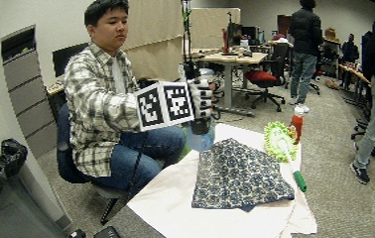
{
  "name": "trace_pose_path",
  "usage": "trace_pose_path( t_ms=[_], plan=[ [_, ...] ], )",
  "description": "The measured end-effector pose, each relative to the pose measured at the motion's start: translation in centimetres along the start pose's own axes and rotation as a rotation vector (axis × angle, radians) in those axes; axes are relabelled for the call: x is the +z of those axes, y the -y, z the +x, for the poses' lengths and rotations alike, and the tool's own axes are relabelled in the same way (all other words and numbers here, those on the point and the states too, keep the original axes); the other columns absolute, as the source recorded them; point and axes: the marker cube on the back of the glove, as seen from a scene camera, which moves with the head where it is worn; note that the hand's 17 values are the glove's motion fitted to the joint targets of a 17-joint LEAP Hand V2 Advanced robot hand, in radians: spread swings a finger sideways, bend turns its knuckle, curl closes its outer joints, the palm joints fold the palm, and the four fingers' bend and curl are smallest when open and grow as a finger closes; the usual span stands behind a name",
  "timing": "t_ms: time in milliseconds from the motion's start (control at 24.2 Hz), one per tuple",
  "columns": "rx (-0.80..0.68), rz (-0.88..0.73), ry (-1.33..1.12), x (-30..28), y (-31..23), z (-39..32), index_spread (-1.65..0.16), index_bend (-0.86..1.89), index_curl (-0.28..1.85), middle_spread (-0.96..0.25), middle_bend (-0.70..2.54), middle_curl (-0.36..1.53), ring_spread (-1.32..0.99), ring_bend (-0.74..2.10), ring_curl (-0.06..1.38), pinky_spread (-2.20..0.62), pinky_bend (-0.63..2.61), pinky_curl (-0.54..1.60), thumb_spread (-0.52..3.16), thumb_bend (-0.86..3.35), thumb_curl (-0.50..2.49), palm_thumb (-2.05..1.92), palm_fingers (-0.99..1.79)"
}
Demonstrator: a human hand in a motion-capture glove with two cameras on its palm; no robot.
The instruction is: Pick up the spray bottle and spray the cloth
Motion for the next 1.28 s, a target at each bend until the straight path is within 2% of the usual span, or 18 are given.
trace_pose_path(
  t_ms=[290,827,1034,1282],
  plan=[
    [-0.053,-0.079,0.075,6.8,1.2,0.2,-0.27,0.34,0.60,-0.13,0.64,0.53,-0.19,0.69,0.49,-0.16,0.41,0.44,0.01,-0.03,0.77,1.08,1.33],
    [-0.045,-0.238,0.097,20.4,1.3,6.5,-0.27,0.32,0.60,-0.11,0.63,0.52,-0.17,0.68,0.49,-0.14,0.41,0.45,0.02,-0.02,0.78,1.10,1.32],
    [-0.035,-0.291,0.082,23.1,0.0,8.2,-0.26,0.32,0.60,-0.10,0.63,0.53,-0.17,0.67,0.49,-0.14,0.40,0.45,0.03,-0.02,0.78,1.11,1.31],
    [0.003,-0.291,0.138,23.2,-0.5,8.9,-0.26,0.32,0.61,-0.10,0.63,0.53,-0.16,0.63,0.49,-0.14,0.41,0.45,0.04,-0.03,0.78,1.11,1.29]
  ],
)
